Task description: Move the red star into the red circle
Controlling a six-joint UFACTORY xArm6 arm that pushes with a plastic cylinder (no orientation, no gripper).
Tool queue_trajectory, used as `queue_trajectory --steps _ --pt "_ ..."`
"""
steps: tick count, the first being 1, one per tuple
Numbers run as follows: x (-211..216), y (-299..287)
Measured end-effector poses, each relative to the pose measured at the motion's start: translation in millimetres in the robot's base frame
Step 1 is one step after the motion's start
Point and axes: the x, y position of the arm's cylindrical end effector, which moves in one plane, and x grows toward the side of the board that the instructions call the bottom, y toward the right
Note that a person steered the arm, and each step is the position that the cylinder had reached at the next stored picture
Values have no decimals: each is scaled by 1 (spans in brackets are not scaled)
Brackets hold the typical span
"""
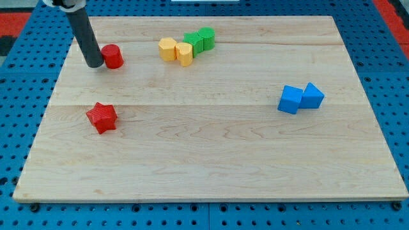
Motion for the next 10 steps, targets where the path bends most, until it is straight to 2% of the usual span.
queue_trajectory --steps 2,7,8,9,10 --pt "3 0" --pt "227 -22" --pt "205 55" --pt "195 61" --pt "164 61"
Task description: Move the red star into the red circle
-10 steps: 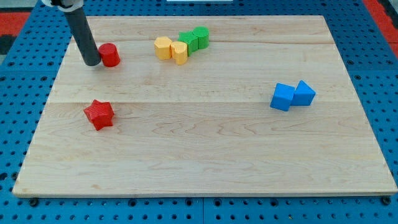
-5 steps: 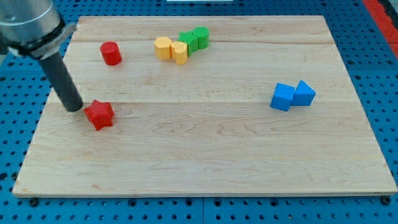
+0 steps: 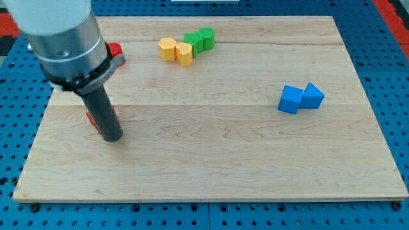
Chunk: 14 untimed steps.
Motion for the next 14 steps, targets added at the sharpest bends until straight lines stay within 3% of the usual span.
queue_trajectory --steps 2,3,4,5,6,8,10,11,13,14 --pt "-45 0" --pt "-19 2" --pt "48 5" --pt "55 -6" --pt "41 -56" --pt "26 -58" --pt "-96 -58" --pt "-121 -58" --pt "-106 -99" --pt "-70 -91"
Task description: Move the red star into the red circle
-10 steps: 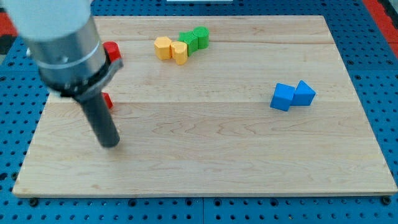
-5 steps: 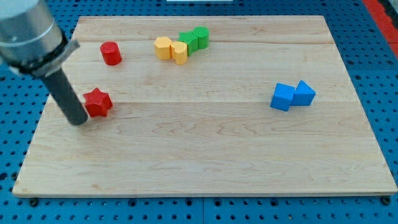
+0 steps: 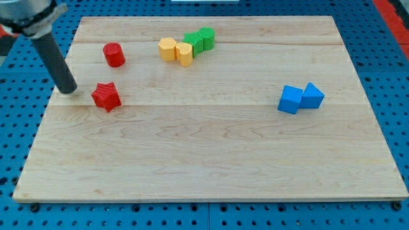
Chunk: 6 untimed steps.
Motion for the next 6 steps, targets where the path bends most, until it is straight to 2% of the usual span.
queue_trajectory --steps 2,4,5,6 --pt "17 80" --pt "32 80" --pt "73 80" --pt "65 114"
